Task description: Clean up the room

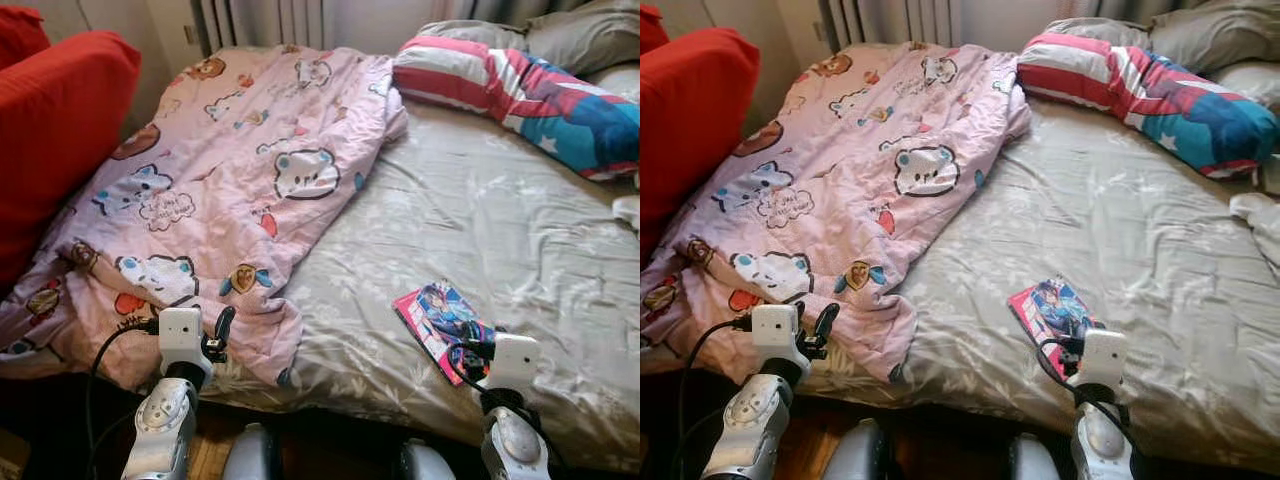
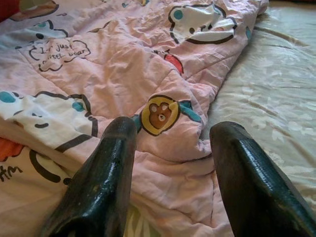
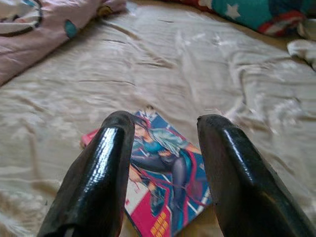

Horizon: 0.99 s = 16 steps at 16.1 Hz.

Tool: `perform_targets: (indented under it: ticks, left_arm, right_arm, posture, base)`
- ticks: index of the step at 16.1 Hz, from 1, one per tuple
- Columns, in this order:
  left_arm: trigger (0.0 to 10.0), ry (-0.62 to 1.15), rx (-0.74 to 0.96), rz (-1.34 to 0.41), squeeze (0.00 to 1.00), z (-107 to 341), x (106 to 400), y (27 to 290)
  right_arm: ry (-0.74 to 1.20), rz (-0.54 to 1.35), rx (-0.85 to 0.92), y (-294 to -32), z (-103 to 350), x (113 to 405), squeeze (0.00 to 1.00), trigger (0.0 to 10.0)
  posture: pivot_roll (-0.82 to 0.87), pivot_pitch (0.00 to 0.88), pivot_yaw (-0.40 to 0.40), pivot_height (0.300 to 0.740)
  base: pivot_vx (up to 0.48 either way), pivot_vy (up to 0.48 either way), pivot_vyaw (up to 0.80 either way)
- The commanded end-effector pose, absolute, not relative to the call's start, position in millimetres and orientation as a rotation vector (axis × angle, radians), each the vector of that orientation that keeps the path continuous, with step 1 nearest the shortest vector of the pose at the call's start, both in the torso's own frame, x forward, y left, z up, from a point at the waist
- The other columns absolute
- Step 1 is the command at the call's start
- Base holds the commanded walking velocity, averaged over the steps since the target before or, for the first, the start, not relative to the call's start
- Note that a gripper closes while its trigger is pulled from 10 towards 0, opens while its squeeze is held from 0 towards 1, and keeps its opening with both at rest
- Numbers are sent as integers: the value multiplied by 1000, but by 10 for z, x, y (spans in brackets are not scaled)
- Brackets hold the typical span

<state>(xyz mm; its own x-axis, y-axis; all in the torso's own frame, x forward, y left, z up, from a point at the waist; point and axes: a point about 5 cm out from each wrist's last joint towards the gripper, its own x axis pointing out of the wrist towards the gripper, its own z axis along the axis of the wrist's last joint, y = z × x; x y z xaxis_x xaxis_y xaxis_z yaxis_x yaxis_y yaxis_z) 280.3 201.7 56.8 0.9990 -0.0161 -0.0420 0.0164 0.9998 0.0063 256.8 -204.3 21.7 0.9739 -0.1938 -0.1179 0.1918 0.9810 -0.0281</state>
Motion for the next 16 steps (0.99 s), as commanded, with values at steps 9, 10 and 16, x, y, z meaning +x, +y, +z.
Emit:
perform_targets:
  ticks: [9, 10, 16]
  left_arm:
    - [10000, 80, 19, -13, 0, 510, 2753, 2054]
    - [10000, 81, 21, -14, 0, 510, 2754, 2052]
    - [10000, 81, 21, -22, 0, 504, 2749, 2031]
  right_arm:
    - [138, -192, -1, -2018, 165, 2540, 0, 10000]
    - [138, -188, -1, -2011, 165, 2541, 0, 10000]
    - [151, -158, 2, -1980, 144, 2535, 0, 10000]
  posture:
    - [-32, 175, 16, 597]
    - [-34, 178, 17, 597]
    - [-30, 181, 15, 597]
  base:
    - [0, 0, 0]
    - [0, 0, 0]
    - [246, 0, 0]
